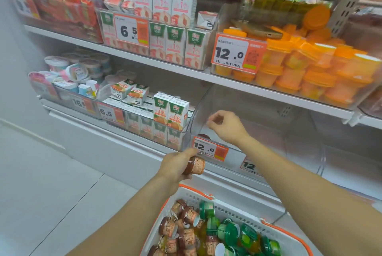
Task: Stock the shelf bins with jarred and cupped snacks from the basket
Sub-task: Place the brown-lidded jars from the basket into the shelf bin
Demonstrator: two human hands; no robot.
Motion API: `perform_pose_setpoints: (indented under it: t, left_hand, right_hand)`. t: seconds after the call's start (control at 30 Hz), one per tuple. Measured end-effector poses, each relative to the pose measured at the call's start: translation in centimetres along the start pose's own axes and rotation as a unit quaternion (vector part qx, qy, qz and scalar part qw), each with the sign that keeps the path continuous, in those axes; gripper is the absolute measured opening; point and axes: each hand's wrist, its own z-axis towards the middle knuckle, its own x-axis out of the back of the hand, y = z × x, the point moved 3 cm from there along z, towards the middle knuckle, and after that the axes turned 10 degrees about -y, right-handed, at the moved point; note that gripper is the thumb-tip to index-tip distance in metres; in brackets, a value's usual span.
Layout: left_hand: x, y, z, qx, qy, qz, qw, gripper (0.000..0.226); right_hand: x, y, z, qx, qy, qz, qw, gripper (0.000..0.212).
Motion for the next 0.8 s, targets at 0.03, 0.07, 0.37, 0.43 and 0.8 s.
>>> perform_pose_setpoints:
  t: [0.03,0.07,0.37,0.43,0.8]
  left_hand:
    - [-0.2,0.0,-0.4,-0.002,-0.007,-0.018,1.0,0.041]
    - [-0.5,0.1,-0.8,-0.004,-0.017,-0.045,0.999,0.043]
    - [-3.6,1.5,-4.1,-0.048,-0.121,-0.208,0.97,0.046]
    - [-3.5,2.1,-4.5,-0.083,-0.114,-0.169,0.976,0.035]
    - [-2.3,2.1,-5.0,-0.198,-0.017,0.084,0.977,0.035]
  right_hand:
    - [0.7,-1.0,-1.2,0.041,0.021,0.018,0.999,0.008]
    - [1.0,-1.9,-2.4,0.075,0.004,0.034,0.997,0.007]
    - [0.7,-3.0,-9.0,0.02,-0.105,0.131,0.986,0.036]
    - [1.6,-2.3,-8.8,-0.022,-0.061,0.221,0.973,0.023]
    - [2.1,-0.9,-5.6,-0.11,-0.076,0.469,0.873,0.029]
